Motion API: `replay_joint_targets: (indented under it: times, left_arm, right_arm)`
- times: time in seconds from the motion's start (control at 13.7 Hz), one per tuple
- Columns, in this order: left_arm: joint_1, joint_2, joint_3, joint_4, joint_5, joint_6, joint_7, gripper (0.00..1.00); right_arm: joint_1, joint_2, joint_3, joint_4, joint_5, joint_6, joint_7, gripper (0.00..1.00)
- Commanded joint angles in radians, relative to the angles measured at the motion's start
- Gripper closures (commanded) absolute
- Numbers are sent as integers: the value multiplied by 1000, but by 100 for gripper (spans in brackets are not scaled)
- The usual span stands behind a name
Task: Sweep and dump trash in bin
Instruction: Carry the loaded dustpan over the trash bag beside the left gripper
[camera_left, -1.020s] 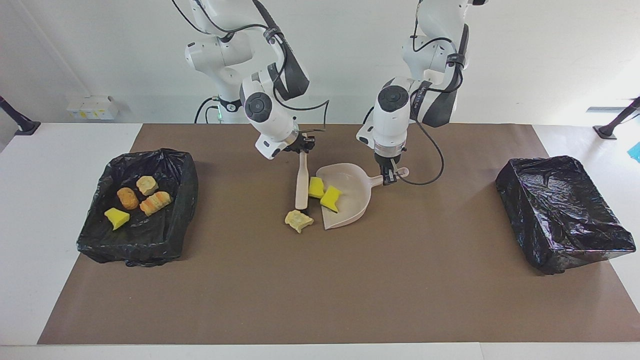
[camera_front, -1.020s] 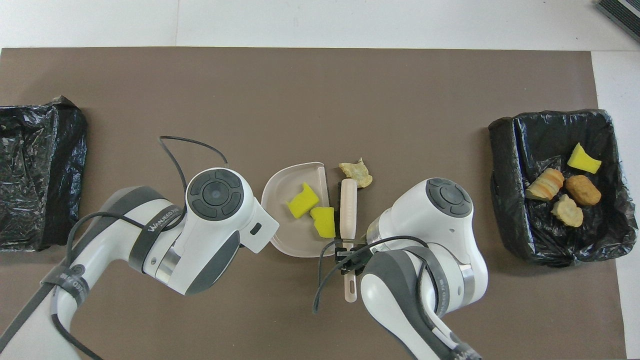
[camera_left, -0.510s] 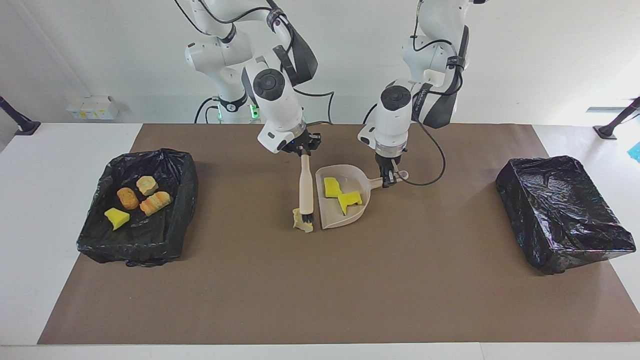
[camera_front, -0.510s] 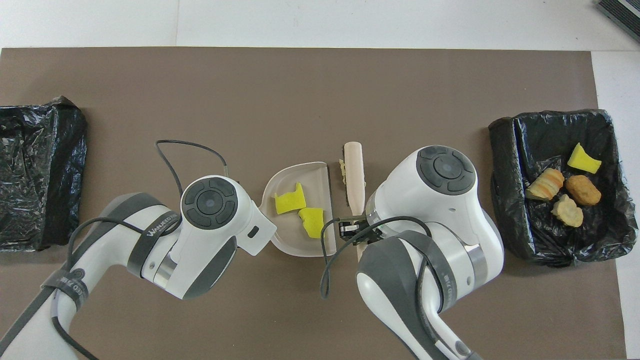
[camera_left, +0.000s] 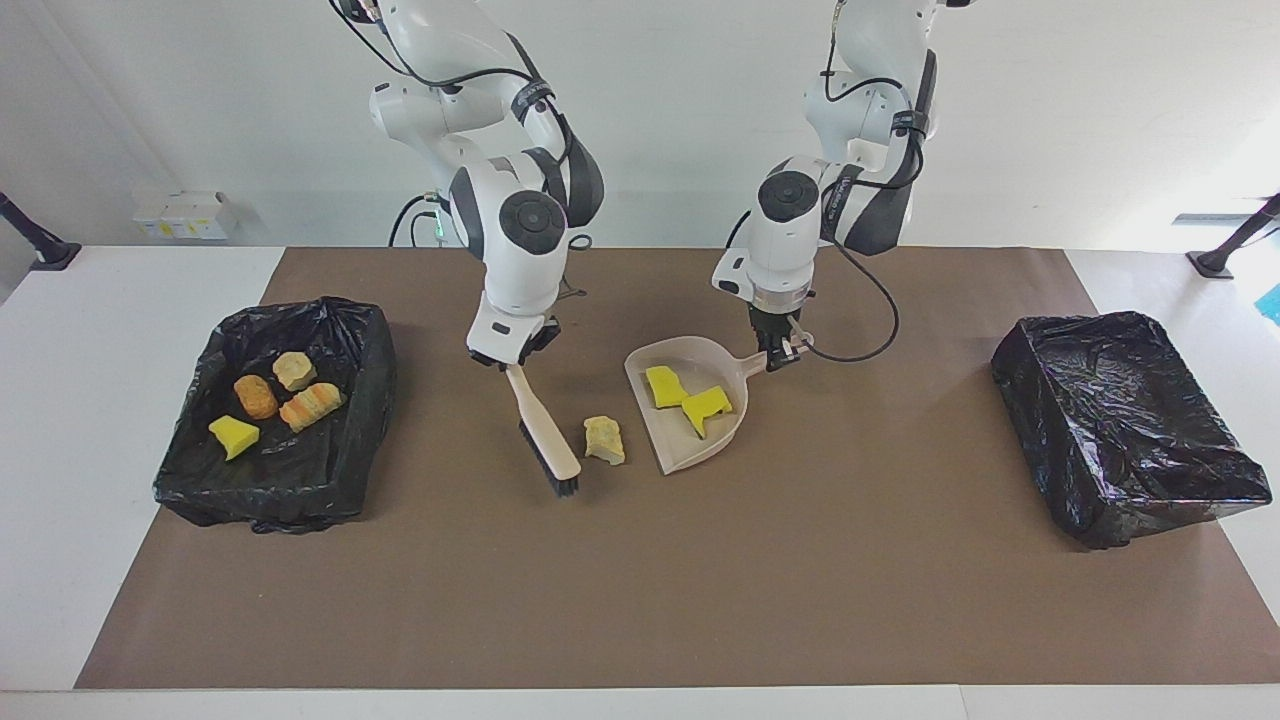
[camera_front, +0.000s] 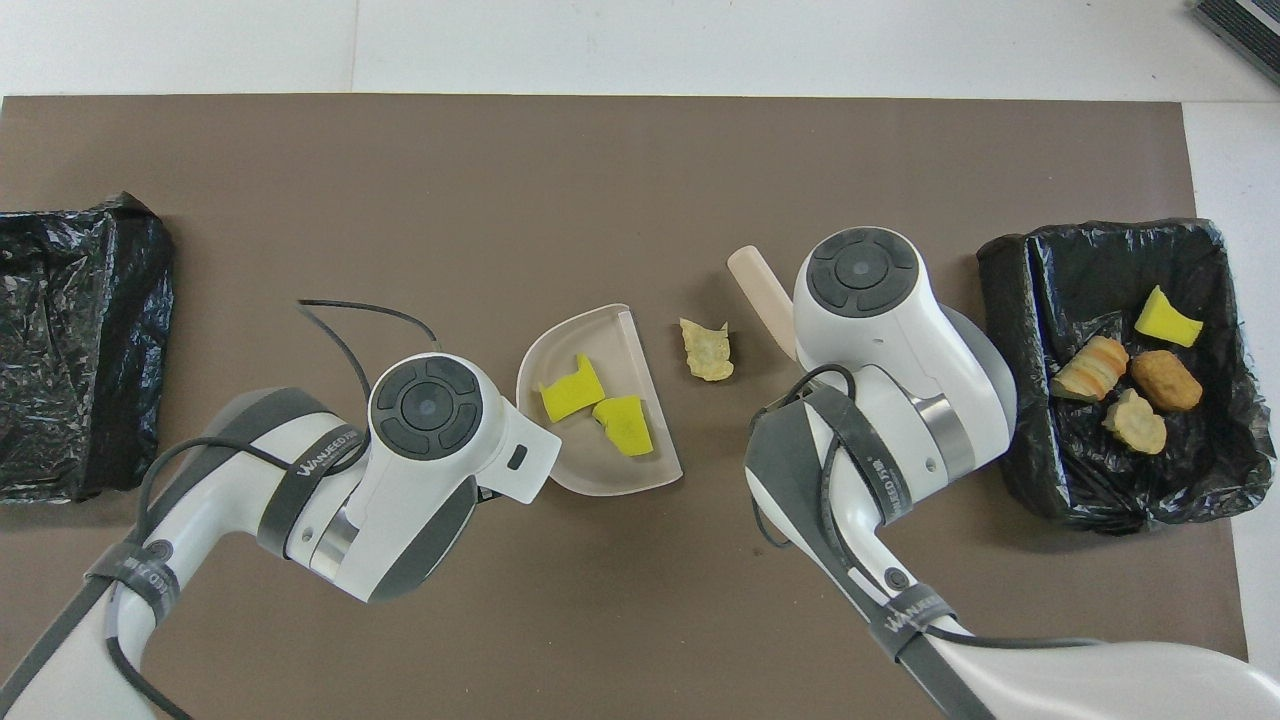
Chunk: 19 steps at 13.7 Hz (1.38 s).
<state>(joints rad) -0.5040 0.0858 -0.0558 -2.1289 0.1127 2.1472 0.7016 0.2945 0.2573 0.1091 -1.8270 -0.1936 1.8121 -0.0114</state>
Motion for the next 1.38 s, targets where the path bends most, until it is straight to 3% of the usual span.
replay_joint_targets:
  times: [0.0, 0.22, 0.51, 1.02, 1.17, 1.31]
  left_arm:
    - [-8, -28, 5, -25, 9, -1, -36, 100]
    - [-1, -35, 5, -42, 9, 28, 11, 100]
    - [18, -32, 5, -51, 7, 86, 100, 100]
    - [117, -20, 7, -11, -76, 89, 282, 100]
    - [166, -26, 5, 16, -128, 54, 350, 100]
    - [217, -18, 7, 114, -163, -56, 427, 100]
  right_arm:
    - [28, 48, 11, 22, 88, -36, -21, 100]
    - [80, 10, 15, -32, 297, -43, 65, 100]
    - [117, -1, 18, -25, 495, -51, 129, 100]
    - [60, -150, 4, -8, 493, -157, 436, 100]
    - [81, -188, 15, -24, 491, -198, 516, 100]
    - [141, -229, 17, -75, 493, -185, 550, 100]
